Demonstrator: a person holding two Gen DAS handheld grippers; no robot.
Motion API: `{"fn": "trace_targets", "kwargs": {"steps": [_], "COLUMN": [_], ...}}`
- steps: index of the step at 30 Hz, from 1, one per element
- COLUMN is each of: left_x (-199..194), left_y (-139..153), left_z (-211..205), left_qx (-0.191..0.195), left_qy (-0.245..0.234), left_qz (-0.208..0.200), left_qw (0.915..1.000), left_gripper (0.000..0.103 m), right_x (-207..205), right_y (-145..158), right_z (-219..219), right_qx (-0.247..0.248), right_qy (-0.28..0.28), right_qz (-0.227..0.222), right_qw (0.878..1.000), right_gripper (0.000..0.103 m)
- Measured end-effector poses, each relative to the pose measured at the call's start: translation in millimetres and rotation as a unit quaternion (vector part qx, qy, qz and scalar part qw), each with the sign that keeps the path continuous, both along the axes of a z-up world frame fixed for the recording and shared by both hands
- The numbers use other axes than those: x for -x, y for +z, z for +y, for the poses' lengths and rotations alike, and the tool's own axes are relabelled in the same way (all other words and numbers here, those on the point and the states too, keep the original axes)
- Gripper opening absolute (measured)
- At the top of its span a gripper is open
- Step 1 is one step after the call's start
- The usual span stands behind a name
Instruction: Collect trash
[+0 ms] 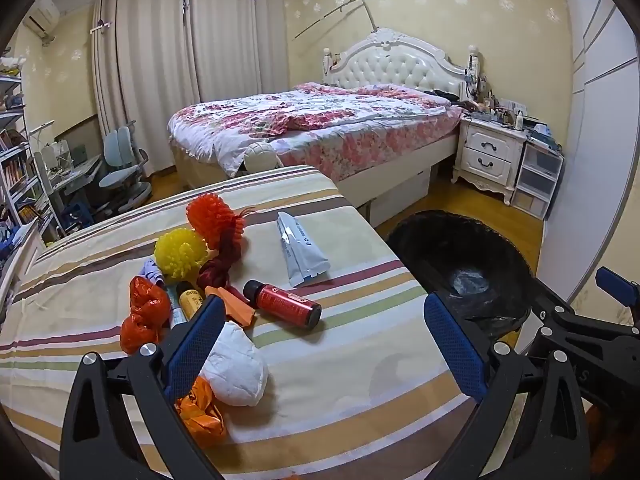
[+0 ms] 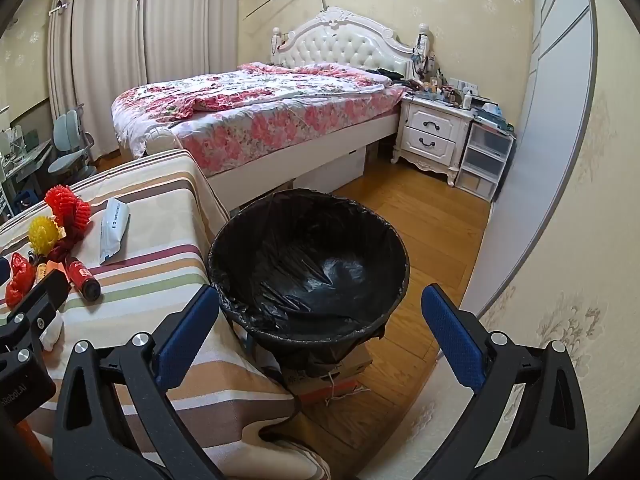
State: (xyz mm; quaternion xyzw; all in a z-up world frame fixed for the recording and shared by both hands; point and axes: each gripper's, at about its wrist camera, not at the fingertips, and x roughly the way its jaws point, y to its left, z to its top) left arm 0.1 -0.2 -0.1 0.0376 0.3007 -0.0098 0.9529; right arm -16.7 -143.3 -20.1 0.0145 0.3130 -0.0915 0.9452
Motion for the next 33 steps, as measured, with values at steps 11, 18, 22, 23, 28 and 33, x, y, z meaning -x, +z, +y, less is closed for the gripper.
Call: {"fn": "trace_targets", "kwargs": {"steps": [11, 18, 22, 23, 28, 33], "left_x": [0.0, -1.6, -0.9, -0.2, 2.2, 0.9], "left_y": [-7.3, -6.6, -6.1, -6.2, -3.0, -1.8], "left_z": [3.5, 4.7, 4.9, 4.1, 2.9, 4.2], "left_qx": [0.007, 0.016, 0.02, 0.018, 0.016, 0.018], "left_qy": [-0.003, 0.0, -0.001, -0.001, -0.002, -0.001], "left_qz": [0.008, 0.014, 0.014, 0.012, 0.009, 0.011], "left_qw": [0.9999, 0.9998, 0.9997, 0.9998, 0.9998, 0.9998], "left_gripper": [0.097, 0.097, 0.097, 0.097, 0.097, 0.097], "right_x": [-1.3, 0.2, 0.6, 0.6, 0.8, 1.0], "right_y": [-2.2, -0.4, 0.0, 0.0, 0.1, 0.6], "right_z": [-0.2, -0.3, -0.4, -0.3, -0.4, -0.7], "right_qx": [0.0, 0.0, 0.0, 0.0, 0.0, 0.0], "right_qy": [0.0, 0.0, 0.0, 0.0, 0.0, 0.0], "right_qz": [0.0, 0.001, 0.001, 0.001, 0.001, 0.001], "right_qw": [1.0, 1.0, 1.0, 1.0, 1.0, 1.0], "right_gripper": [0.099, 0.099, 0.099, 0.099, 0.099, 0.099]}}
